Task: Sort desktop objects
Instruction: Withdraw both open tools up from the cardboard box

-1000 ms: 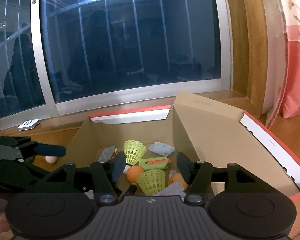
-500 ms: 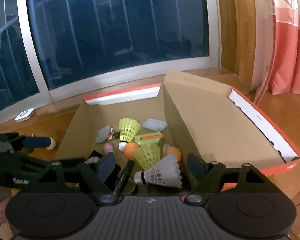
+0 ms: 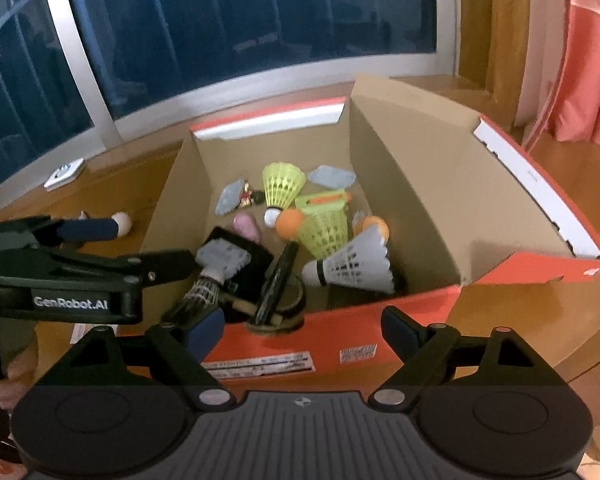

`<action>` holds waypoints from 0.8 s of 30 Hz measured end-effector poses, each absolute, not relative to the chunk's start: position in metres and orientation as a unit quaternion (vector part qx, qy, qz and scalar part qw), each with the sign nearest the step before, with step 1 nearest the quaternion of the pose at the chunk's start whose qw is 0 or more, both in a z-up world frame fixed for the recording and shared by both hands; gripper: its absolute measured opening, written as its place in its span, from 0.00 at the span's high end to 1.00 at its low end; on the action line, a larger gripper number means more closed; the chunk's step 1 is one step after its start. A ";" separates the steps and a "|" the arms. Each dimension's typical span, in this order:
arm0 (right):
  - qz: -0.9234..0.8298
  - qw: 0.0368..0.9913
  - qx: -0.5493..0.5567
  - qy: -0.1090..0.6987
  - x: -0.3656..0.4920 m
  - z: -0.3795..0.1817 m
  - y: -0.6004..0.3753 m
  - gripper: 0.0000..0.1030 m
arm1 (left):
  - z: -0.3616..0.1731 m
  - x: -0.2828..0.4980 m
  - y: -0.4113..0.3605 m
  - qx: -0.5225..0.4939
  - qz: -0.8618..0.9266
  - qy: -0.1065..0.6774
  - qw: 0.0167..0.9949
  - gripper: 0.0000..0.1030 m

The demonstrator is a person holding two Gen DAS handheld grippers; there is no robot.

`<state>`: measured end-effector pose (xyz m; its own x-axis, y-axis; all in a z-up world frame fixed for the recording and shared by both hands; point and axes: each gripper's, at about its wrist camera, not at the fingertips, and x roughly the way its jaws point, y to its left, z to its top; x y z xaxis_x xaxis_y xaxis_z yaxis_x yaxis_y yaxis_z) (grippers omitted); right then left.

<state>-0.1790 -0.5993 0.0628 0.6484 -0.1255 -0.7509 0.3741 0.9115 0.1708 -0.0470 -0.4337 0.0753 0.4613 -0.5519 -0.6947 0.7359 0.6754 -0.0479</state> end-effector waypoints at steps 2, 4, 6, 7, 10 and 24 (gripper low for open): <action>-0.143 0.890 0.161 0.401 -0.177 0.059 -0.598 0.15 | 0.075 -0.048 -0.432 0.132 -0.381 0.352 0.844 0.00; -0.145 0.888 0.166 0.405 -0.177 0.056 -0.596 0.15 | 0.074 -0.049 -0.431 0.128 -0.384 0.353 0.844 0.00; -0.146 0.887 0.171 0.405 -0.177 0.055 -0.596 0.15 | 0.073 -0.050 -0.430 0.126 -0.386 0.352 0.843 0.00; -0.146 0.886 0.173 0.404 -0.178 0.055 -0.595 0.15 | 0.073 -0.051 -0.429 0.126 -0.386 0.352 0.843 0.00; -0.144 0.887 0.174 0.404 -0.178 0.054 -0.594 0.15 | 0.073 -0.051 -0.428 0.129 -0.386 0.355 0.842 0.00; -0.145 0.886 0.176 0.404 -0.179 0.050 -0.591 0.14 | 0.073 -0.055 -0.426 0.133 -0.387 0.357 0.840 0.00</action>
<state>-0.1792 -0.5911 0.0505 0.6314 -0.1148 -0.7669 0.3994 0.8959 0.1948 -0.0555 -0.4258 0.0735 0.4455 -0.5546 -0.7028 0.7444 0.6656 -0.0534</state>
